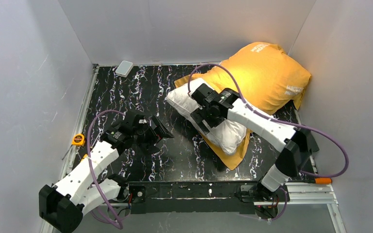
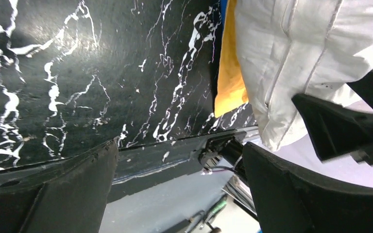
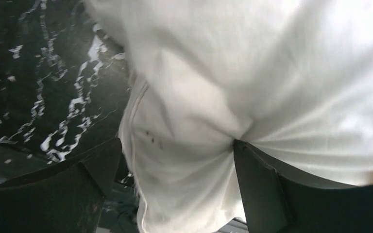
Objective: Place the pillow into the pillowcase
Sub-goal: Stuff the pillow into the pillowcase.
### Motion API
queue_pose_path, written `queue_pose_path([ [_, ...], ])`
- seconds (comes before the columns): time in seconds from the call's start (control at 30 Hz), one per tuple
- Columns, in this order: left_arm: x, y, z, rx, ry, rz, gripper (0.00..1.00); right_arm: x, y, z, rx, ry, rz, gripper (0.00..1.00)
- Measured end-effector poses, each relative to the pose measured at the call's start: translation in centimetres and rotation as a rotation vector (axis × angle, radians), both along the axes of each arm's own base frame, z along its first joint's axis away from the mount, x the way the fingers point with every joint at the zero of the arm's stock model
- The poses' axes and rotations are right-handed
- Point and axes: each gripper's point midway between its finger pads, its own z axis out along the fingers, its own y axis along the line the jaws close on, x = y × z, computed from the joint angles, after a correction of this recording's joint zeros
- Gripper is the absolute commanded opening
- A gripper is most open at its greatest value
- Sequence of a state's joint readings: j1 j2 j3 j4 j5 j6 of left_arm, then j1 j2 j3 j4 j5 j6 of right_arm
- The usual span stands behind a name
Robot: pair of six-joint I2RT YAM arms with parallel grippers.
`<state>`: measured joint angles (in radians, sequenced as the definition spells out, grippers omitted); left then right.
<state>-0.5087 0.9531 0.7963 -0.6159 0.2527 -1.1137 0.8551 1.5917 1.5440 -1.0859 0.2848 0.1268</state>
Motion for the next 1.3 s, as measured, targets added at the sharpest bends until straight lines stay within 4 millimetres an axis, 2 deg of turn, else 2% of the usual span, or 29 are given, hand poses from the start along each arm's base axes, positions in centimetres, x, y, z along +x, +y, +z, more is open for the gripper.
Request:
queue_pose_path([
  [0.03,-0.1,-0.2,-0.3,-0.014,0.011,0.003,0.98,0.1,0.0,-0.7,-0.032,0.000,0.012,0.62],
  [0.07,-0.2,-0.5,-0.6,-0.033,0.023,0.006,0.98,0.4,0.0,-1.4,-0.063,0.002,0.024,0.40],
  [0.1,-0.2,-0.8,-0.9,-0.052,0.033,0.009,0.98,0.7,0.0,-2.1,-0.092,0.006,0.035,0.26],
  [0.13,-0.1,-1.1,-1.0,-0.071,0.038,0.010,0.98,1.0,0.0,-2.8,-0.117,0.013,0.044,0.02],
  [0.23,0.4,-2.3,-1.4,-0.106,0.054,0.005,0.96,1.7,0.5,-3.3,-0.135,0.036,0.054,0.01],
  [0.3,0.9,-3.5,-1.9,-0.119,0.064,-0.006,0.95,2.2,1.6,-2.1,-0.091,0.043,0.057,0.01],
  [0.43,1.9,-6.2,-3.8,-0.138,0.103,-0.025,0.90,3.7,4.8,2.9,0.098,-0.005,0.047,0.01],
  [0.53,2.3,-8.1,-5.8,-0.138,0.143,-0.036,0.87,4.8,6.1,6.4,0.238,-0.034,0.014,0.01],
  [0.6,2.4,-9.2,-7.5,-0.126,0.177,-0.039,0.84,5.1,6.4,7.8,0.314,-0.022,-0.017,0.01],
  [0.67,2.6,-10.0,-8.8,-0.121,0.201,-0.033,0.84,5.1,6.6,8.2,0.364,0.009,-0.044,0.01],
  [0.8,3.3,-10.6,-10.7,-0.105,0.228,0.007,0.83,4.6,6.6,7.6,0.417,0.085,-0.088,0.01],
  [0.9,4.4,-11.3,-11.3,-0.106,0.234,0.031,0.80,4.4,6.7,7.4,0.448,0.122,-0.110,0.01],
  [1.03,6.8,-12.7,-11.3,-0.116,0.200,0.058,0.69,4.9,6.6,7.8,0.502,0.153,-0.144,0.01],
  [1.13,7.9,-13.4,-11.6,-0.129,0.202,0.092,0.62,5.2,6.5,8.3,0.547,0.169,-0.169,0.01],
  [1.3,9.5,-14.5,-12.2,-0.146,0.215,0.152,0.42,5.8,6.4,9.1,0.619,0.187,-0.205,0.01],
])
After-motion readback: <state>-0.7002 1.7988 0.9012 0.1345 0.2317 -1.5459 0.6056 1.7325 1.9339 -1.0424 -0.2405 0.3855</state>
